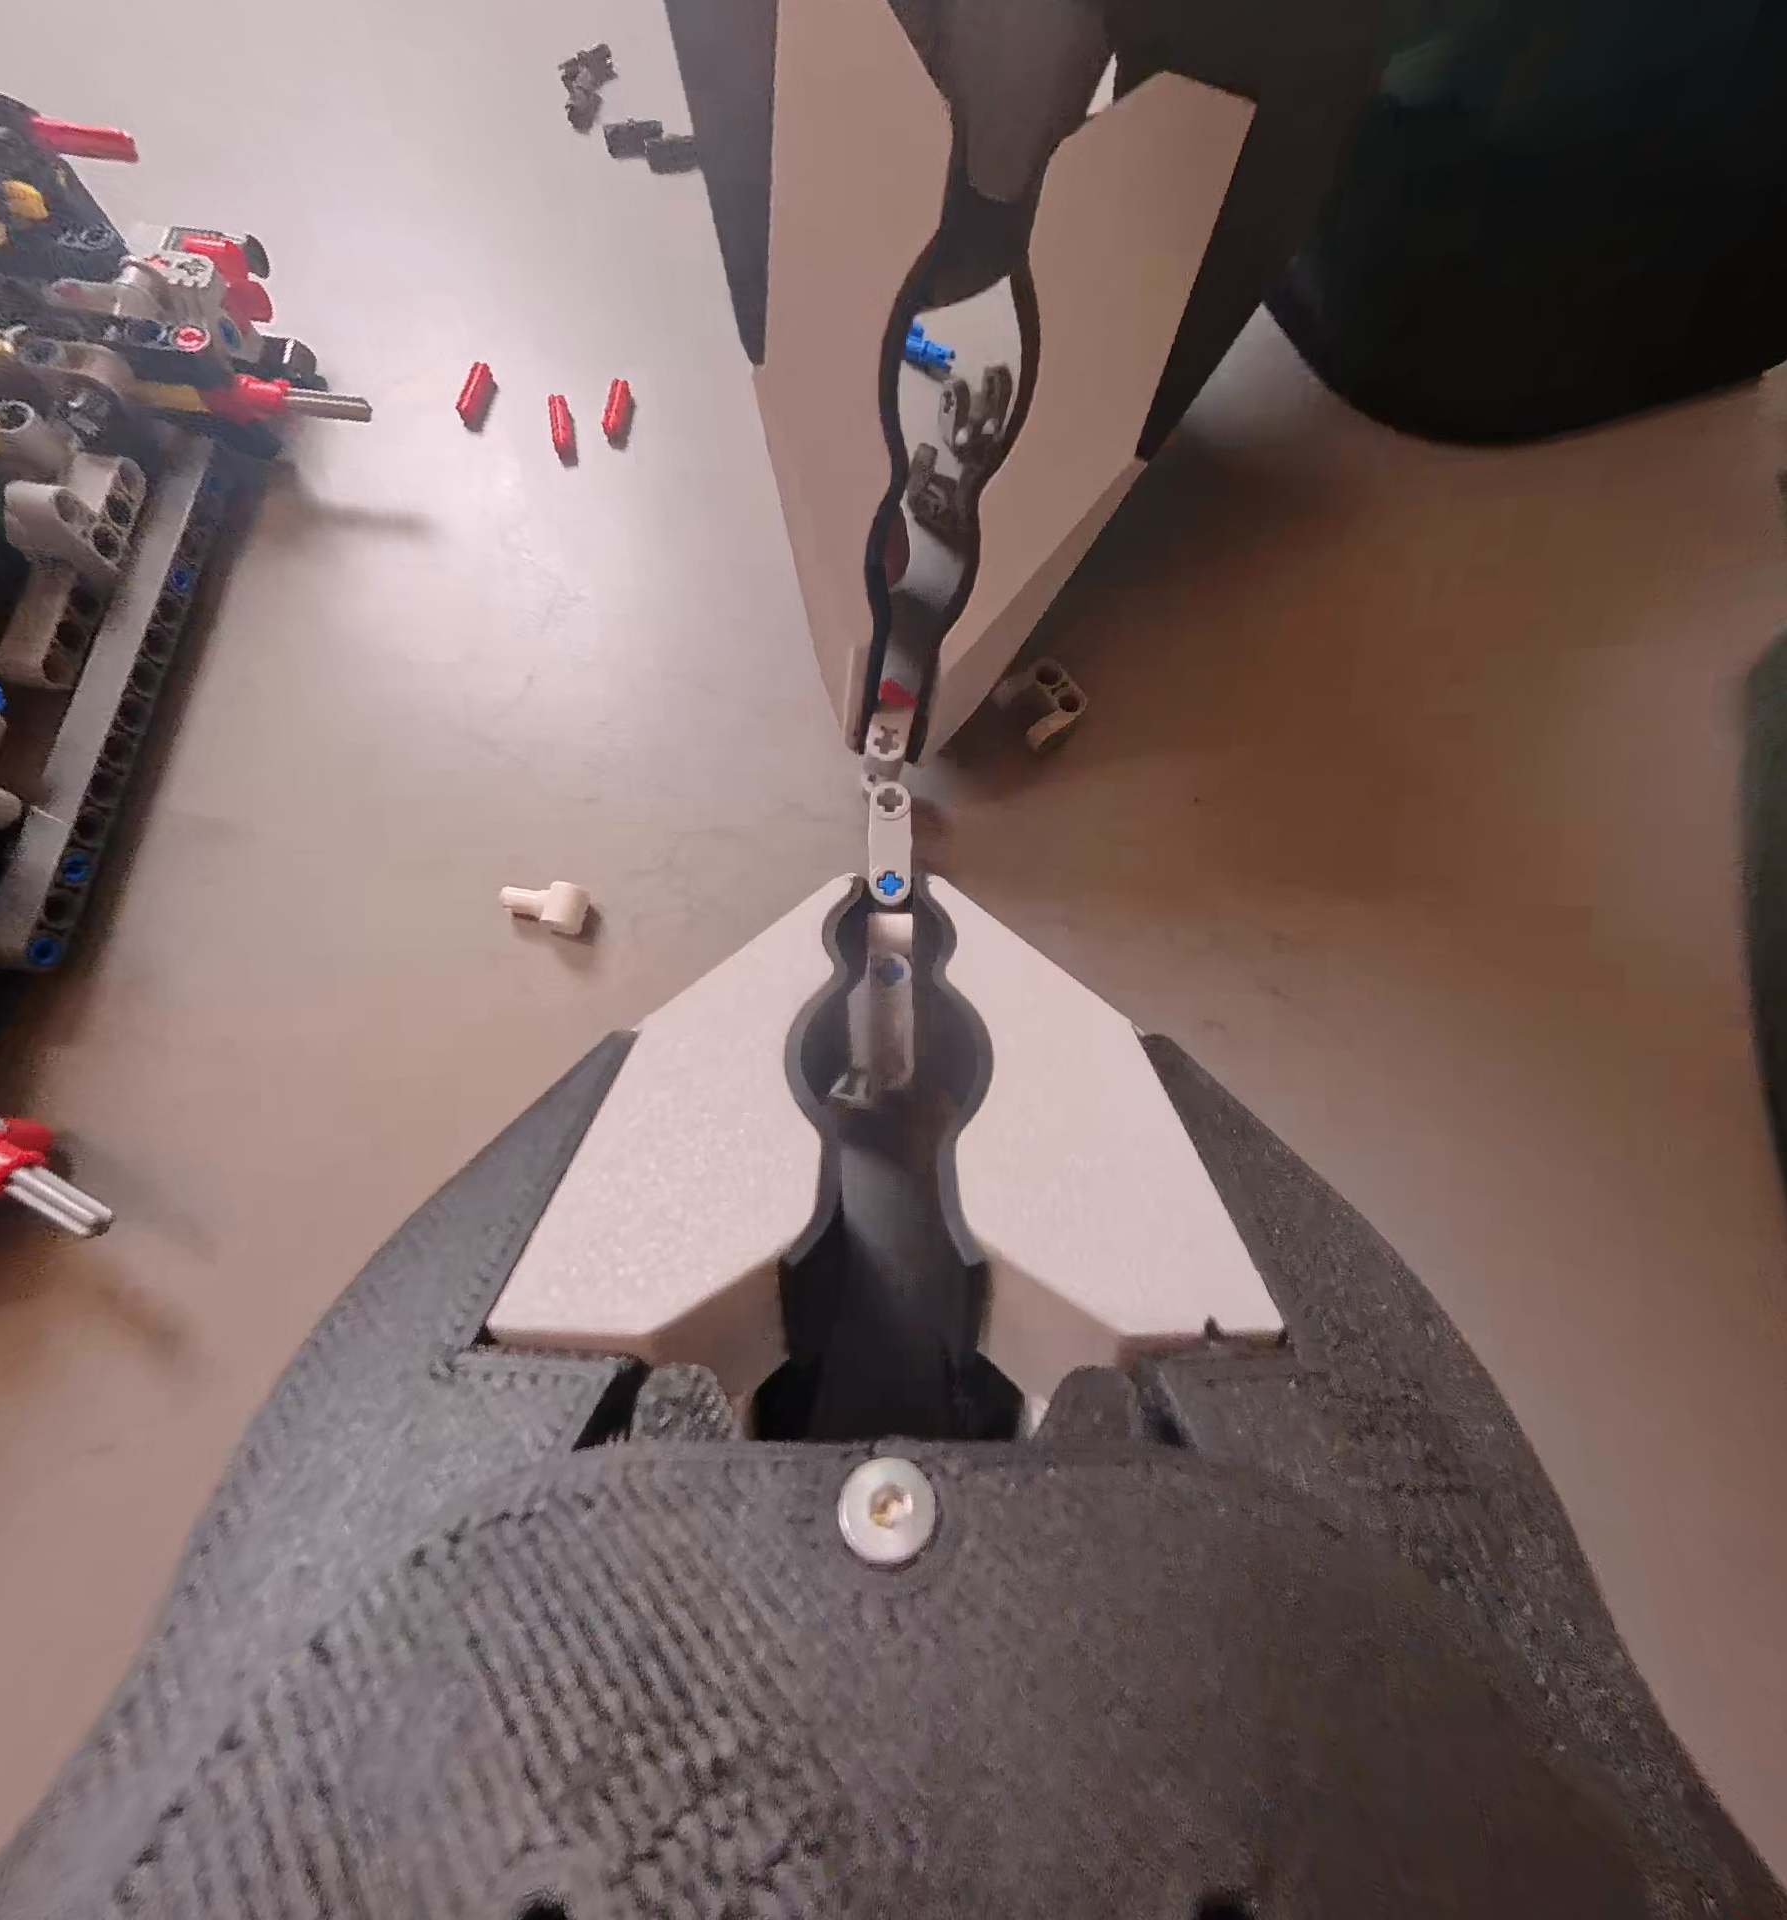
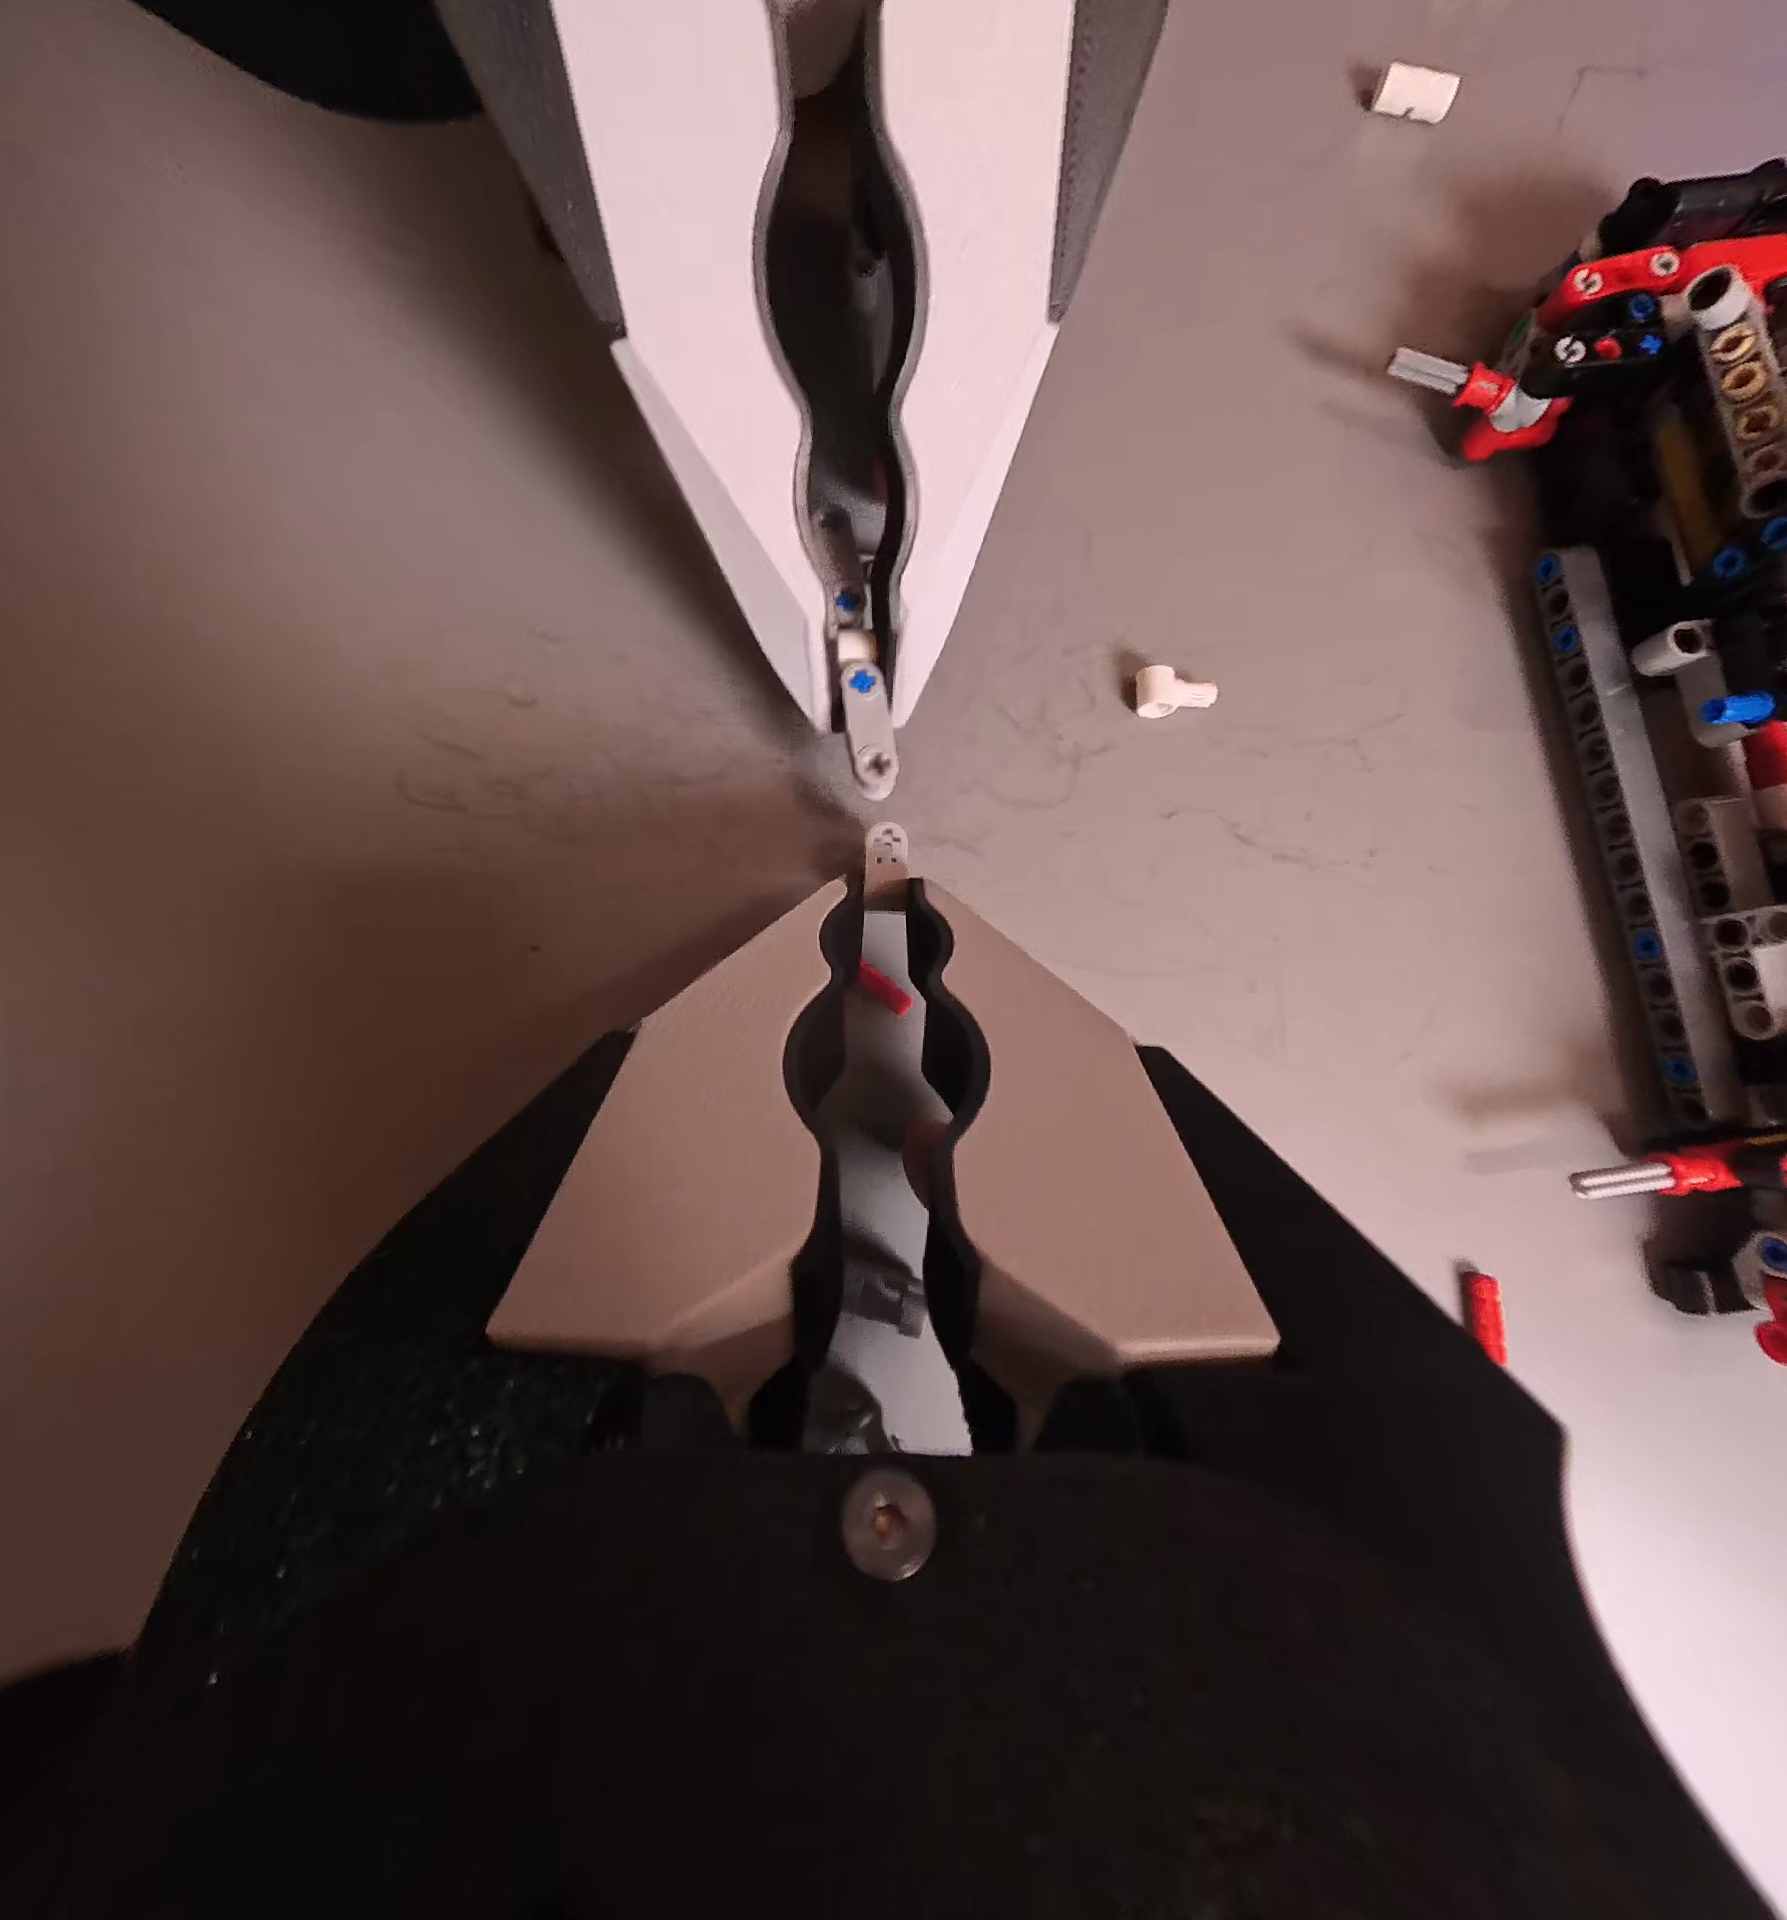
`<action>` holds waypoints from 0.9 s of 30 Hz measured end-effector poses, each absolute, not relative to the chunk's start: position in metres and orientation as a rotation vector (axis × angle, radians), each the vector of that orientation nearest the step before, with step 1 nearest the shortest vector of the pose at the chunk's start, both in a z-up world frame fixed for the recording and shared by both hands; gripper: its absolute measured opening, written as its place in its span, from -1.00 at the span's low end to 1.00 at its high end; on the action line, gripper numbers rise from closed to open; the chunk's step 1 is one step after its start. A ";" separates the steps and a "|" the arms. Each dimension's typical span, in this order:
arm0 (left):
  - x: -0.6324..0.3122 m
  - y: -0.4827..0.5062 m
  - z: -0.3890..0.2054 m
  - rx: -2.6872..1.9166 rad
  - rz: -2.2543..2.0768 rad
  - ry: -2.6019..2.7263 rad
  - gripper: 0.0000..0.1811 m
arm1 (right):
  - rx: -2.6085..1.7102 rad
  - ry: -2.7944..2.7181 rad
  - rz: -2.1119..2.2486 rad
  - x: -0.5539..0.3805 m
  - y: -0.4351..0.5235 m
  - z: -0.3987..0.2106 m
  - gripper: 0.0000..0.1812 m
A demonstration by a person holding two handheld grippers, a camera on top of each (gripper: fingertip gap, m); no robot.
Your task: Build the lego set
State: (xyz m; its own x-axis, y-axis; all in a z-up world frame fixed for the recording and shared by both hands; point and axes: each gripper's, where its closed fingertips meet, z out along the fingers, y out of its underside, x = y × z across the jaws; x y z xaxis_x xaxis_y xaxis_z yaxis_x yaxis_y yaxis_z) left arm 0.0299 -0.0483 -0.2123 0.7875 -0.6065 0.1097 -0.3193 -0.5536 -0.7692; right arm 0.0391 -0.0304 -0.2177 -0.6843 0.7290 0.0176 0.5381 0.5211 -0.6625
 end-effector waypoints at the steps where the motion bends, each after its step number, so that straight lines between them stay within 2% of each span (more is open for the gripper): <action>1: 0.029 -0.049 -0.210 -2.197 -0.501 0.676 -0.94 | -1.066 -2.485 0.938 0.040 -0.031 -0.218 -0.94; 13: 0.042 -0.065 -0.208 -2.272 -0.988 0.597 -0.94 | -1.211 -2.562 1.235 0.046 -0.050 -0.208 -0.93; 27: 0.050 -0.075 -0.207 -2.293 -1.060 0.638 -0.94 | -1.258 -2.644 1.383 0.058 -0.067 -0.205 -0.93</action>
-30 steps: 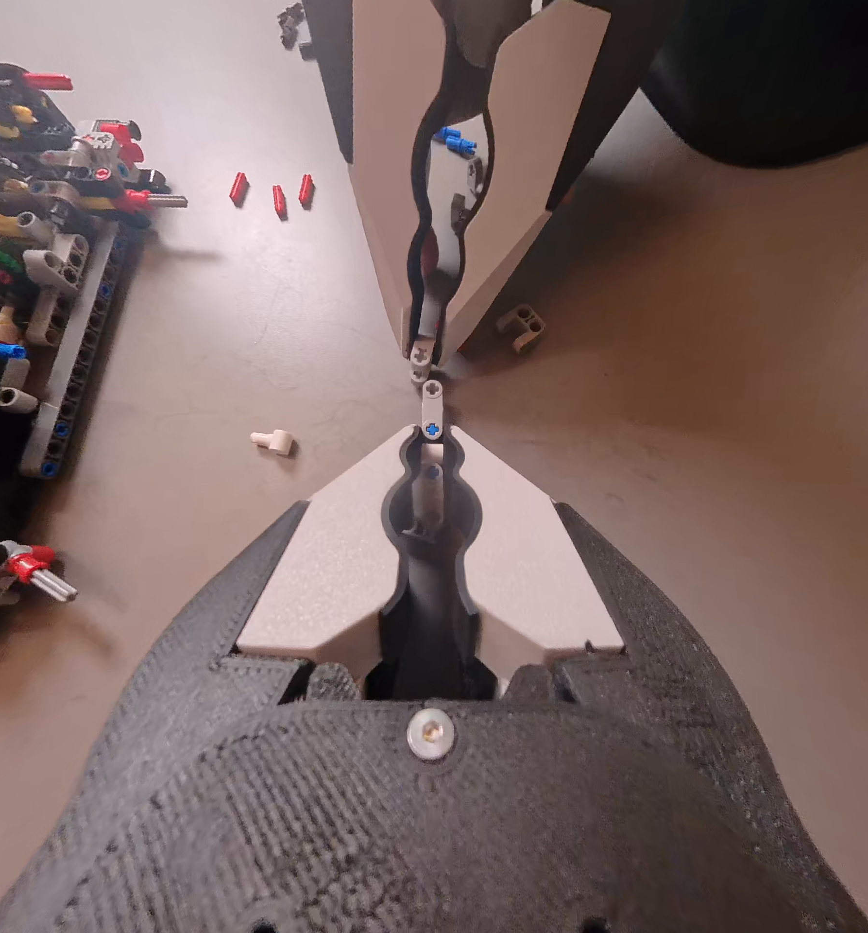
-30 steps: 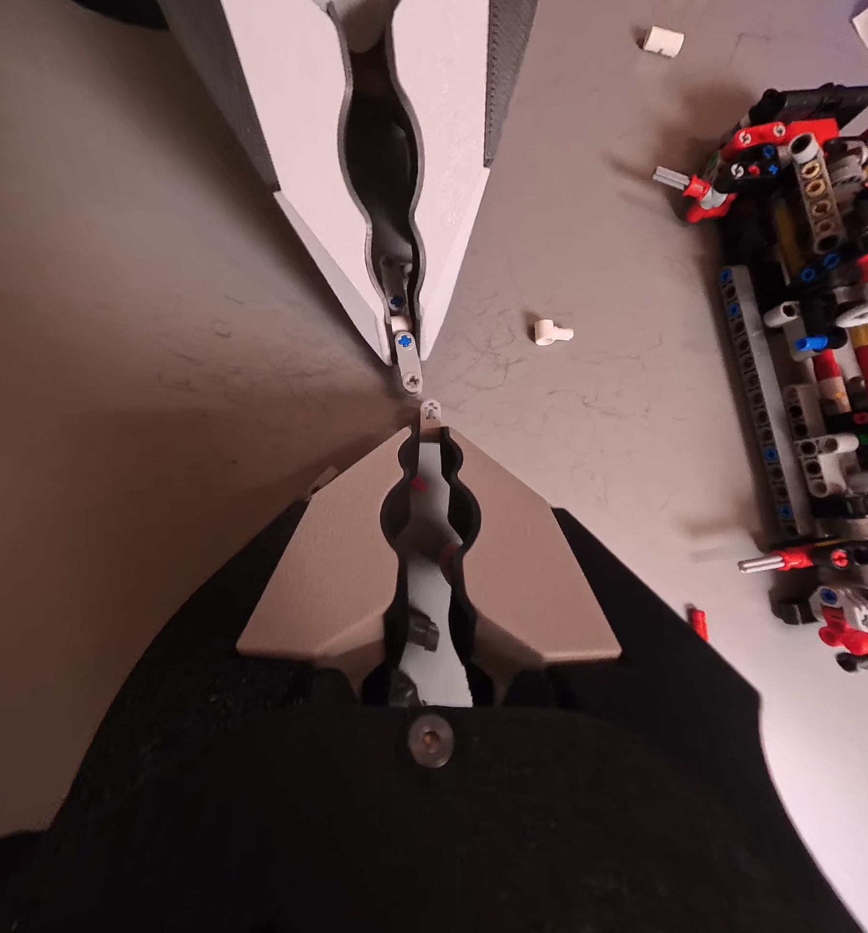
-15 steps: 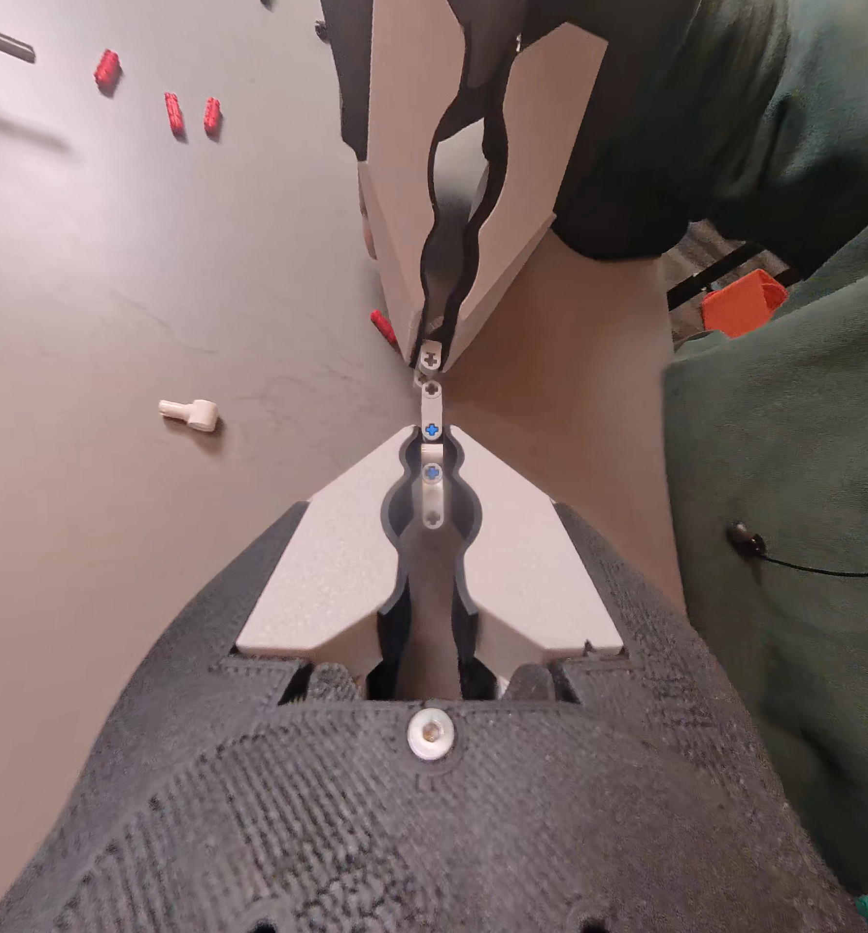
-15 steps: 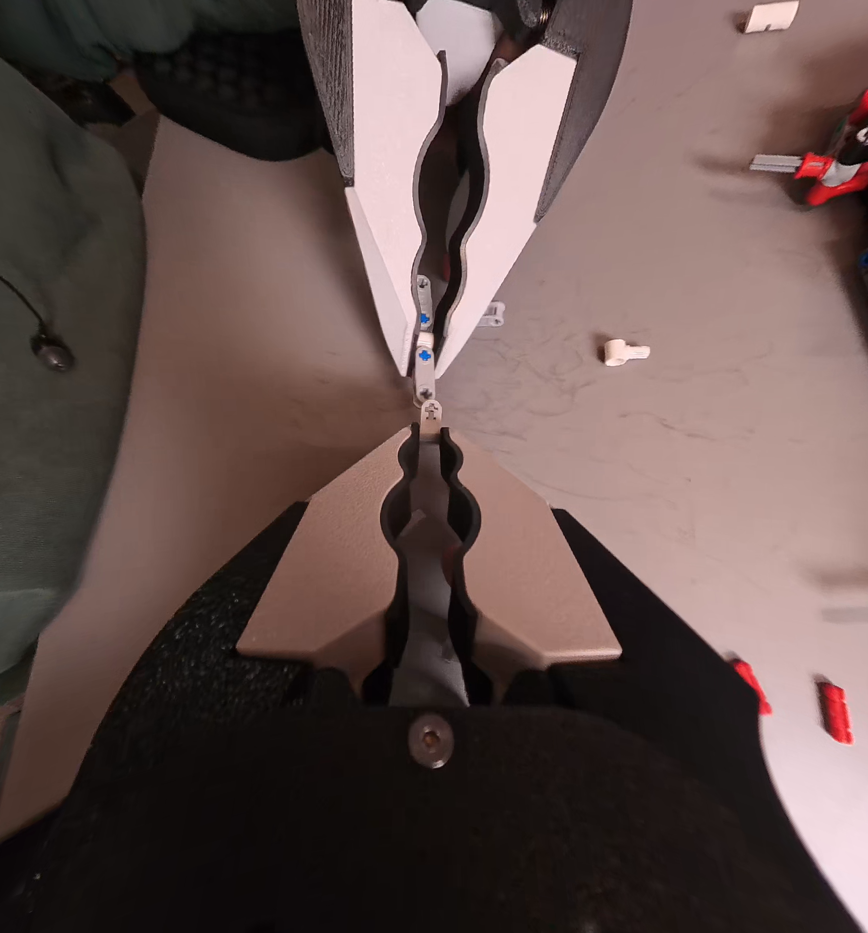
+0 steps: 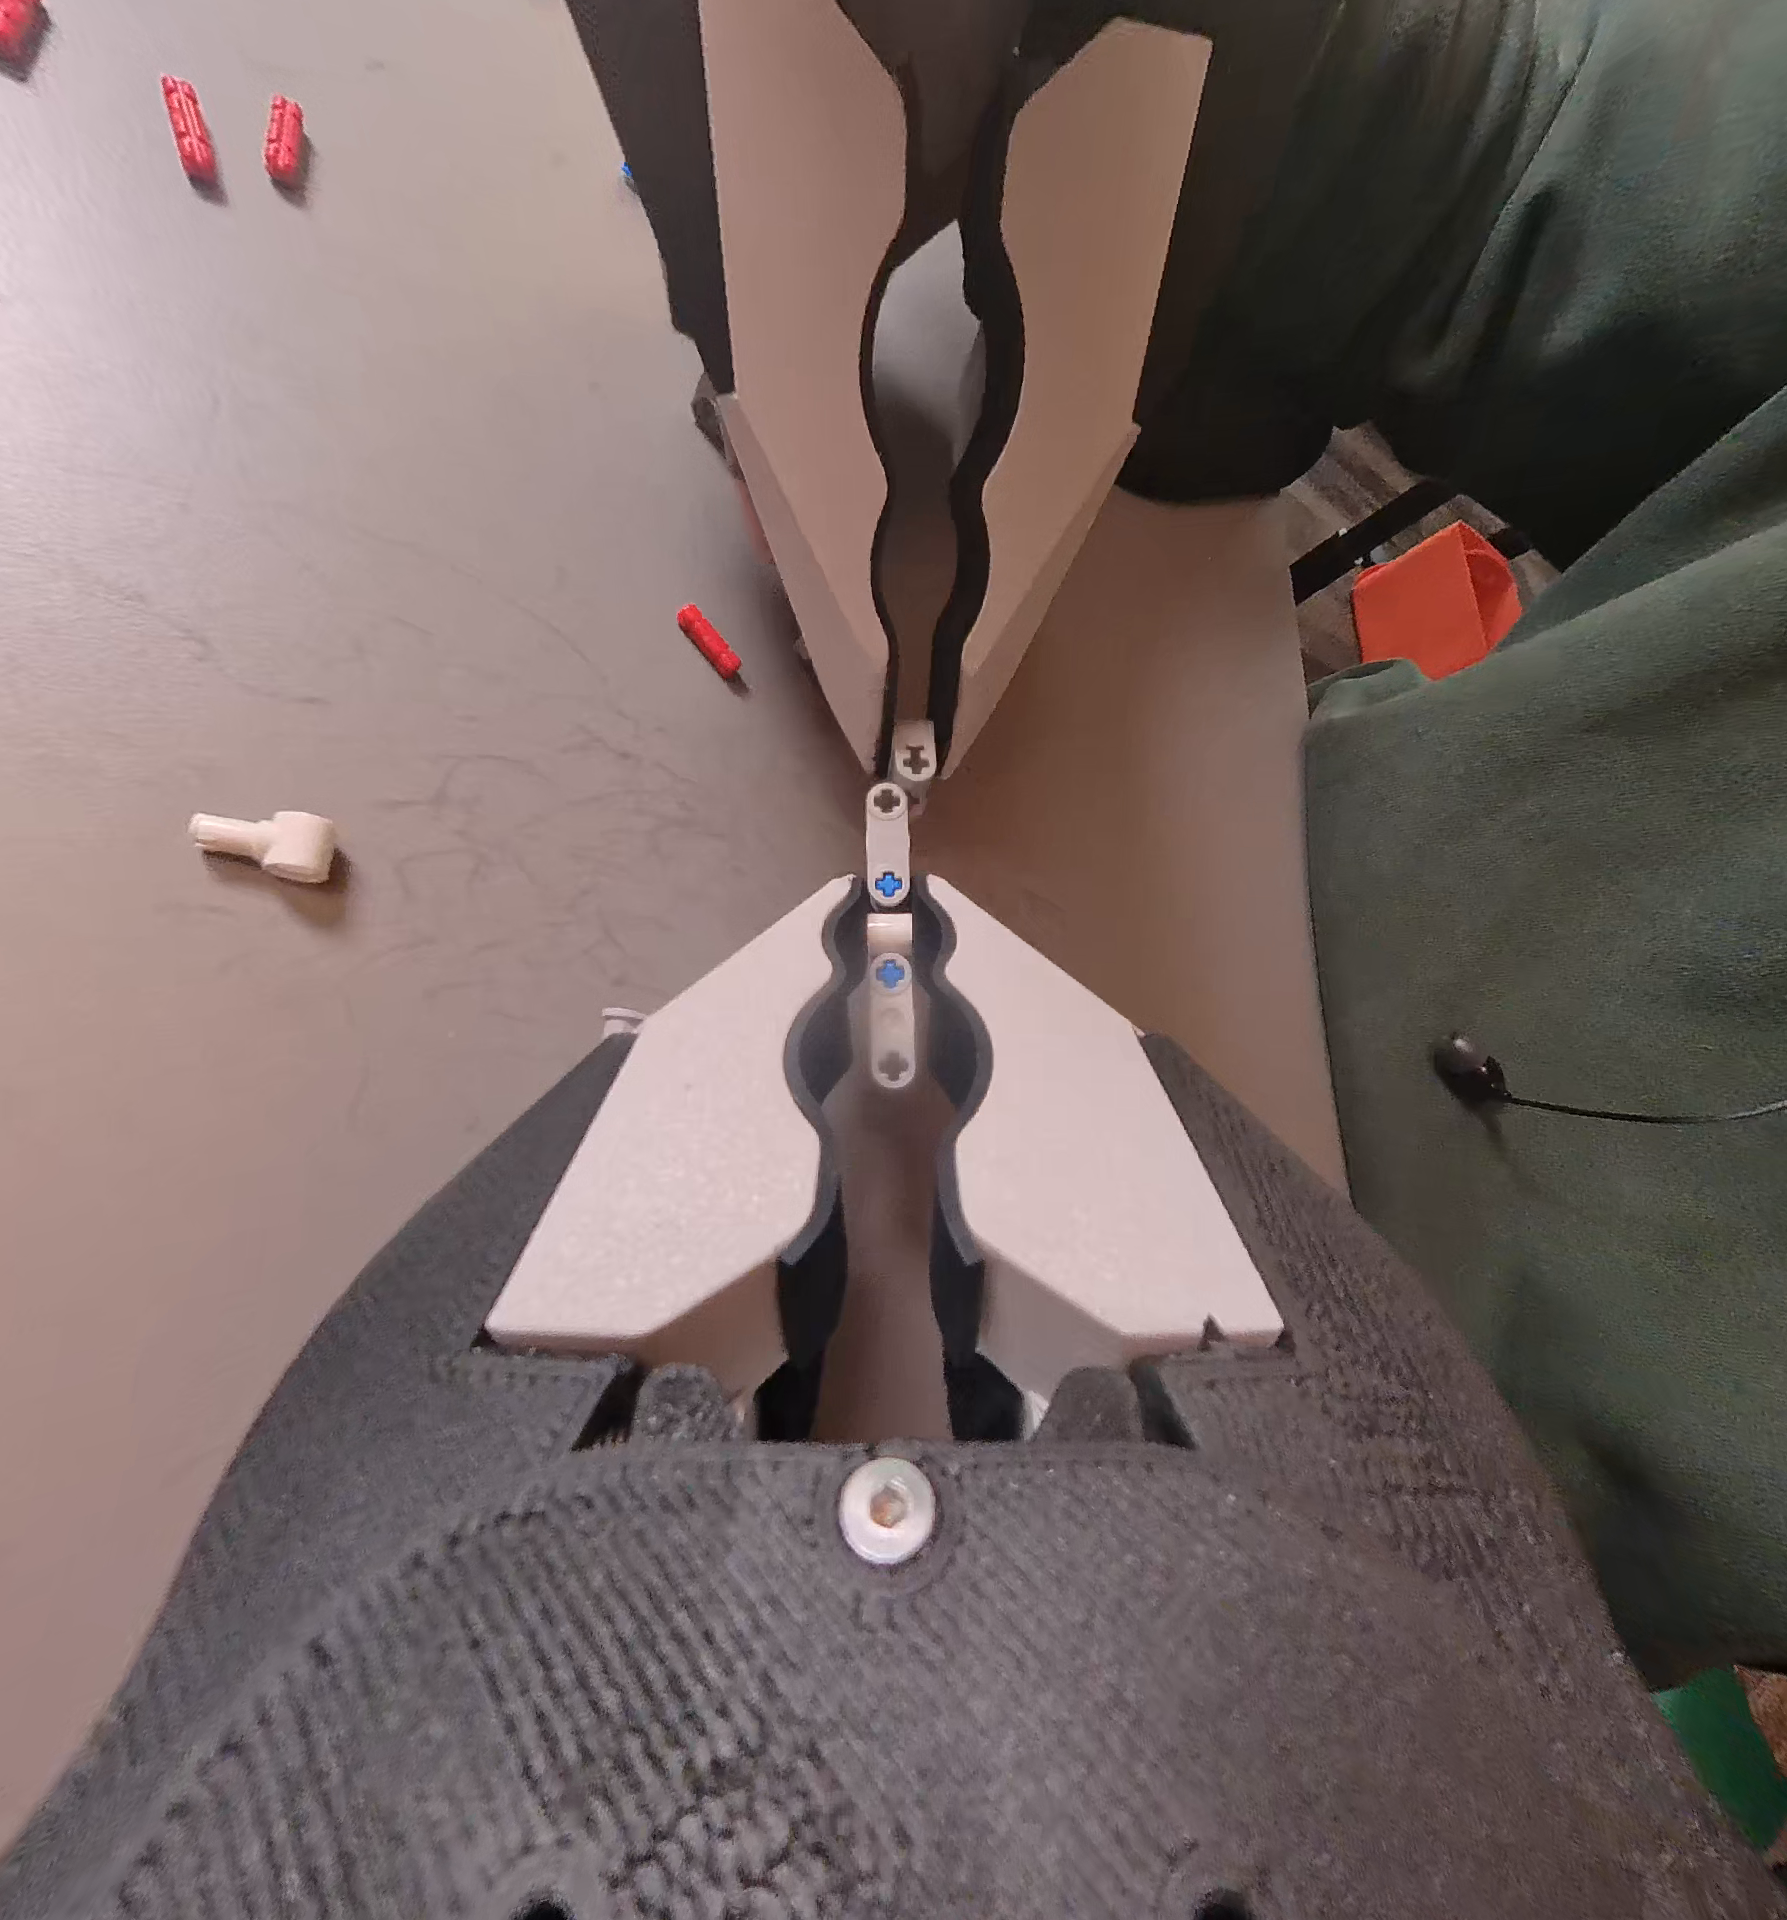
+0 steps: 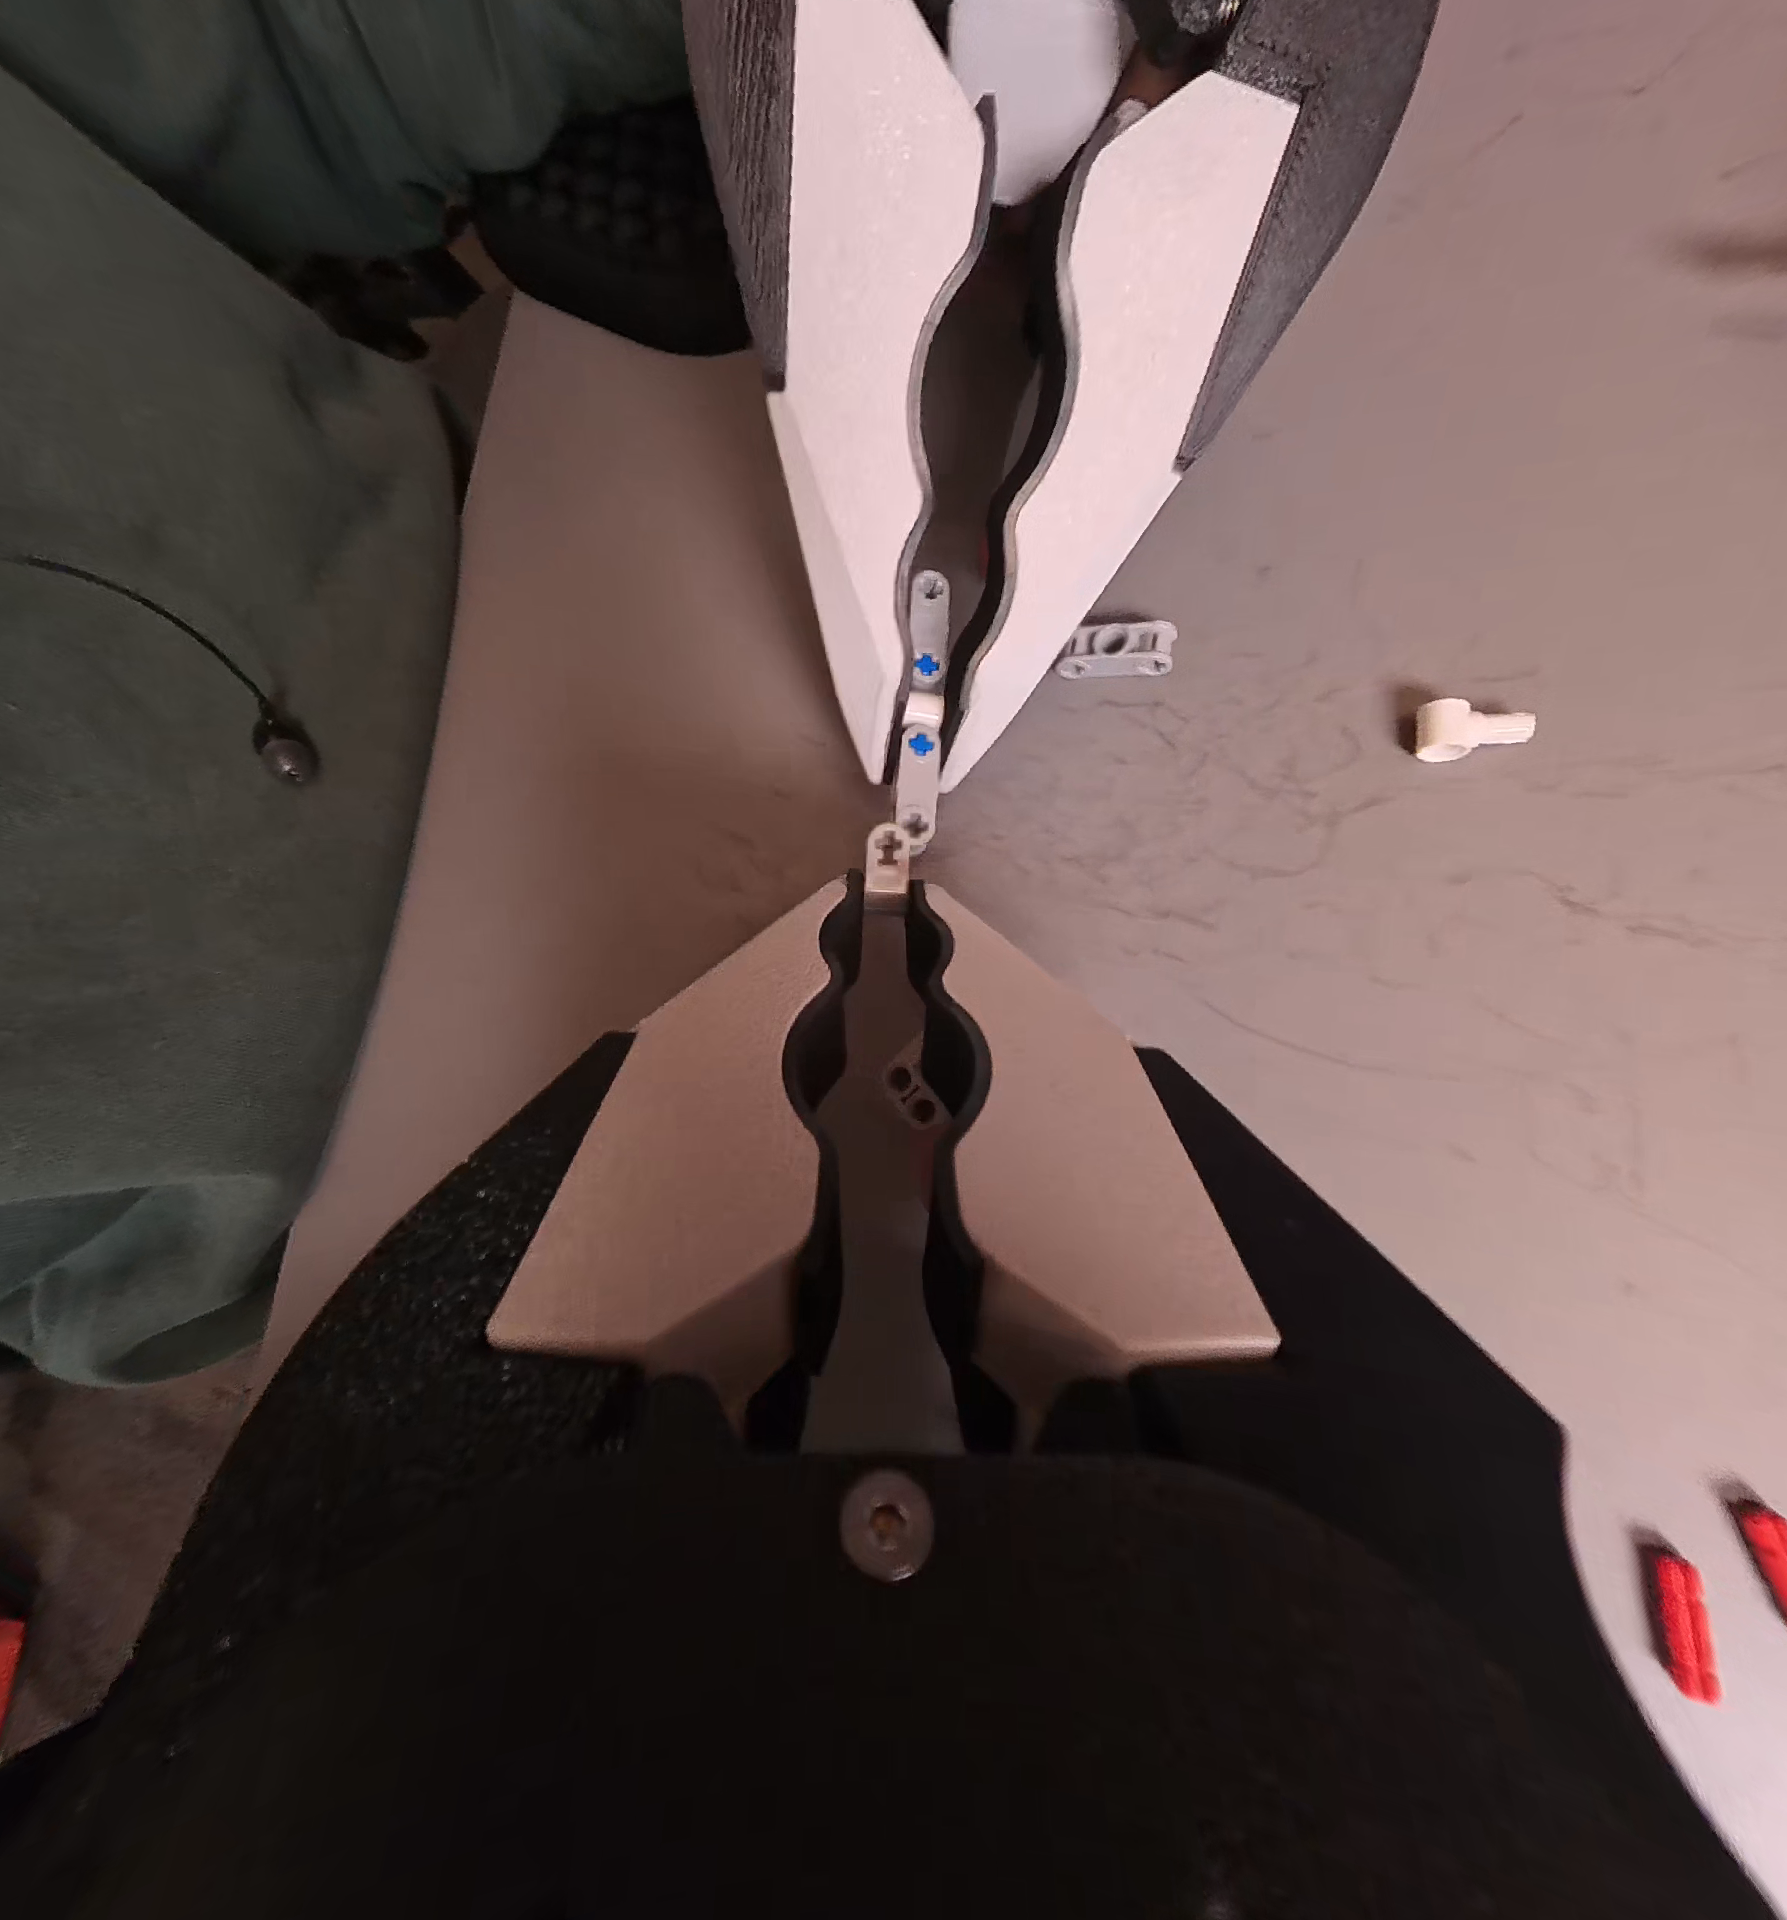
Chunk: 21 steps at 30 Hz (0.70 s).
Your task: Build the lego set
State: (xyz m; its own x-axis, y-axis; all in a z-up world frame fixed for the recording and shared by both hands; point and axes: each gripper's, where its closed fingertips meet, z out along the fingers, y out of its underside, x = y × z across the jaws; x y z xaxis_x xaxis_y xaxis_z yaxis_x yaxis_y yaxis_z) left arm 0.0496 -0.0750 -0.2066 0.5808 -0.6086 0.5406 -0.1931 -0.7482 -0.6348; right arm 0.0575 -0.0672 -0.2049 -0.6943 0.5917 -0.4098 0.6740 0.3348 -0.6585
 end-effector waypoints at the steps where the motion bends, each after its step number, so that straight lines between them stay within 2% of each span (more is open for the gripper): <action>1: 0.051 -0.075 -0.206 -2.294 -1.054 0.647 -0.94 | 1.185 2.473 -1.298 0.058 -0.068 -0.205 -0.93; 21: 0.058 -0.080 -0.213 -2.329 -0.982 0.731 -0.94 | 1.207 2.431 -1.229 0.061 -0.073 -0.214 -0.93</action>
